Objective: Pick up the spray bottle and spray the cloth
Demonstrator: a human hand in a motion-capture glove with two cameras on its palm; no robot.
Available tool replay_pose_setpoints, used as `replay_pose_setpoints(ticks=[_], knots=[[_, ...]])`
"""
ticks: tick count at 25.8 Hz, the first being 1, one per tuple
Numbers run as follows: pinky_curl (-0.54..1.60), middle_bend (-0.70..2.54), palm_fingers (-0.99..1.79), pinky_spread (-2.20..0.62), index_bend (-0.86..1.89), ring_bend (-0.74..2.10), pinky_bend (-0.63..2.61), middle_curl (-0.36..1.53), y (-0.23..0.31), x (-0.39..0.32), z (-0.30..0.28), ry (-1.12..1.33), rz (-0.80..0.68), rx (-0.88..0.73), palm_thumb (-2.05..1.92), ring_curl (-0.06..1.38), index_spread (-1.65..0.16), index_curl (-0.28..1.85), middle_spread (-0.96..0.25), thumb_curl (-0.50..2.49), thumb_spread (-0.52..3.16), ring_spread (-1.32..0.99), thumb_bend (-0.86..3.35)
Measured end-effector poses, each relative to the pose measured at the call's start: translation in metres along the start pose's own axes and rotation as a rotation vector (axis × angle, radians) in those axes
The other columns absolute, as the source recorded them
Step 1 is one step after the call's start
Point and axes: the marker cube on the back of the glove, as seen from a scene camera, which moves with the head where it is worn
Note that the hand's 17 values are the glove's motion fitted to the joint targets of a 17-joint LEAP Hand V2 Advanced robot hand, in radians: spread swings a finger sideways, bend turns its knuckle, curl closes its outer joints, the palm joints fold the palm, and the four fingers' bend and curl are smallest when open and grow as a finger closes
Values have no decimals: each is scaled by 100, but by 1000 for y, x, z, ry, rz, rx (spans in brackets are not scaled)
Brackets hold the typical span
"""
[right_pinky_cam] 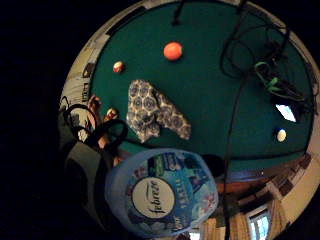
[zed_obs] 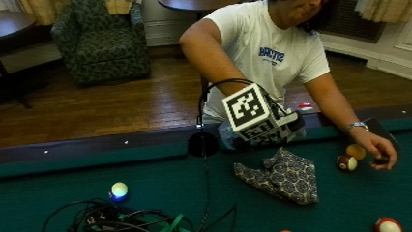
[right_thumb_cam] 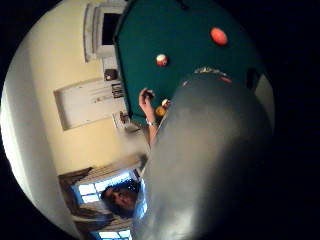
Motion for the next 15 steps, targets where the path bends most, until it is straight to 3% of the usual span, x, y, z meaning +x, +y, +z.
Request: replay_pose_setpoints(ticks=[6, 15], knots=[[43, 68, 139, -30, 44, 78, 48, 57, -18, -4, 62, 106, 139, -185, 94, 50, -26, 58, -21, 80, 19, -21, -3], [43, 69, 139, -31, 43, 77, 48, 57, -37, 20, 112, 276, 276, -252, 94, 50, -26, 59, -21, 81, 20, -21, -3]])
